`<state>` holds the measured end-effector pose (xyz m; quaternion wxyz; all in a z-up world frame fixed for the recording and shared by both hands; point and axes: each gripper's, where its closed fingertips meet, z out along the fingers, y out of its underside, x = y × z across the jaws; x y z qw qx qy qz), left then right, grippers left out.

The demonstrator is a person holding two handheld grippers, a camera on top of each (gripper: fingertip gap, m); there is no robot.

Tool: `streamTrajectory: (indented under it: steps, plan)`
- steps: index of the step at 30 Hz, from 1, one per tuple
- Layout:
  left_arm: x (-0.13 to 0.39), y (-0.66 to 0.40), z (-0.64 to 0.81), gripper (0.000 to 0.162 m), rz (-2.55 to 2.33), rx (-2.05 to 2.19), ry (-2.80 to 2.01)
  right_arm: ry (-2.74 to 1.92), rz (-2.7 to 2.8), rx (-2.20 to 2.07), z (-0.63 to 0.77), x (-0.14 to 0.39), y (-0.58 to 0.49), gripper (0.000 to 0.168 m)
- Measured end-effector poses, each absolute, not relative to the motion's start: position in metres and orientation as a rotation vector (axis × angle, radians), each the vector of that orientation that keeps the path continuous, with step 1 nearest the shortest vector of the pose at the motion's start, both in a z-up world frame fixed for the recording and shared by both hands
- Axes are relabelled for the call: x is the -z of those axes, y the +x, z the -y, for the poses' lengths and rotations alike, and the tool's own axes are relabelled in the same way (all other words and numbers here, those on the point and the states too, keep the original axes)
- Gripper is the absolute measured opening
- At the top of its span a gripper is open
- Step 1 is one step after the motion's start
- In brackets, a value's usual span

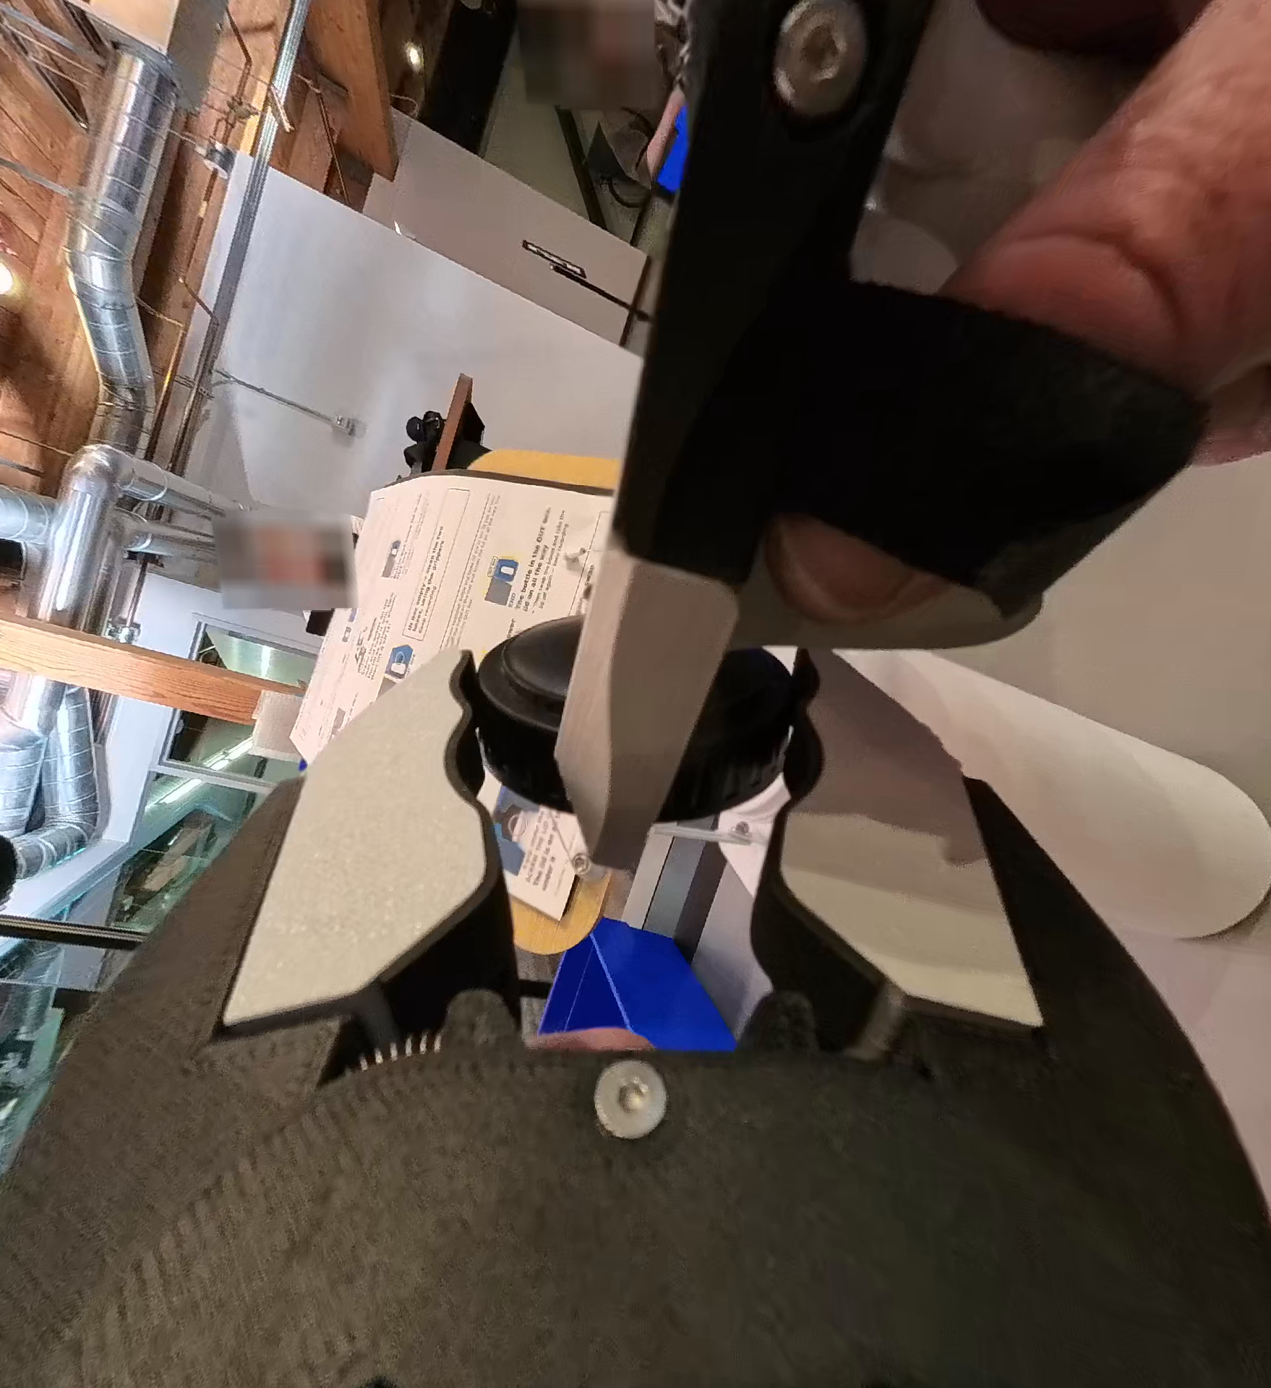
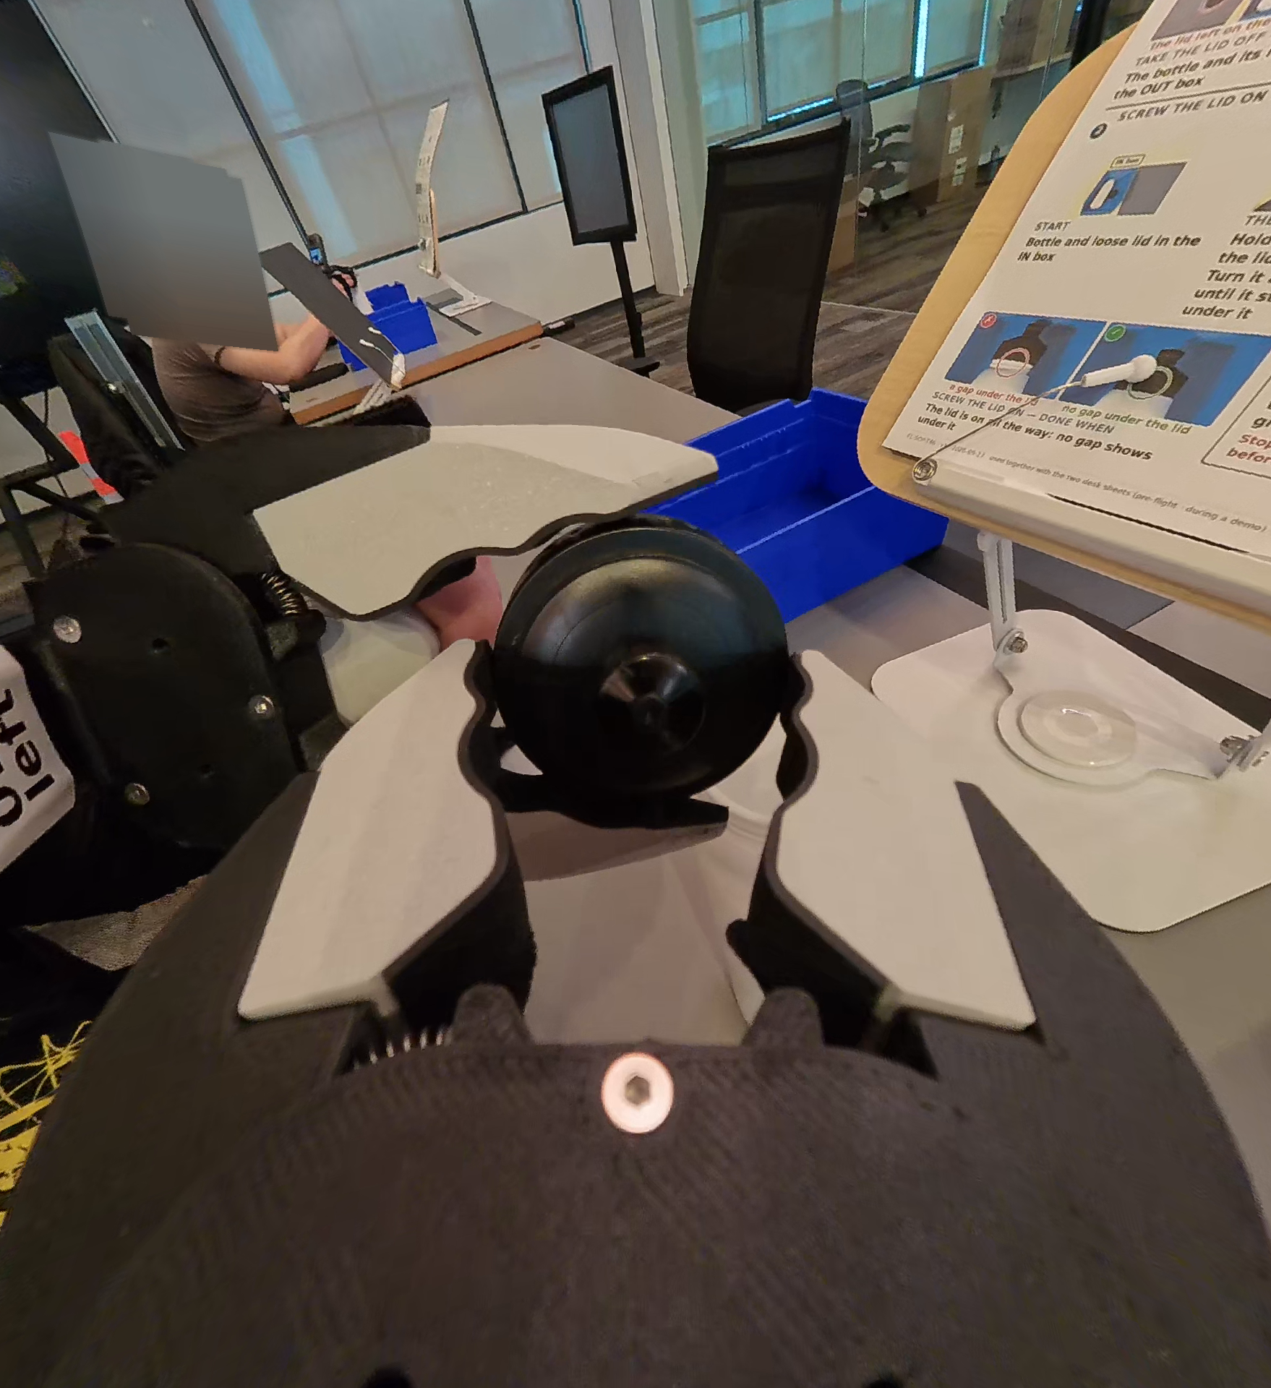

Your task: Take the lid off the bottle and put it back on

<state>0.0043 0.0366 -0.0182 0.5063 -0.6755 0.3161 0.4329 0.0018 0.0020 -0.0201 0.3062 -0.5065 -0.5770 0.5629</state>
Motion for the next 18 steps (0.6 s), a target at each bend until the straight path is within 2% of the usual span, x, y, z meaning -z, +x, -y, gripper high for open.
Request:
streamTrajectory:
  steps: [1, 4, 8, 13, 16, 18]
  plan:
    - [0.016, 0.006, -0.036, 0.078, -0.758, -1.028, -1.625, -1.332, 1.524, -1.503, -0.002, 0.018, 0.003, 0.073]
    - [0.003, 0.008, -0.029, 0.101, -0.695, -0.916, -1.613, -1.308, 1.505, -1.526, -0.009, 0.008, 0.009, 0.073]
    - [-0.001, -0.002, -0.021, 0.124, -0.547, -0.545, -1.67, -1.284, 1.433, -1.511, -0.037, -0.01, 0.028, 0.073]
    - [0.04, -0.012, -0.028, 0.146, -0.397, -0.058, -1.762, -1.303, 1.395, -1.501, -0.061, -0.013, 0.042, 0.073]
    - [0.072, -0.009, -0.036, 0.147, -0.351, 0.151, -1.77, -1.304, 1.405, -1.505, -0.061, -0.008, 0.043, 0.073]
    - [0.091, -0.005, -0.041, 0.138, -0.338, 0.242, -1.76, -1.311, 1.421, -1.523, -0.059, -0.003, 0.041, 0.073]
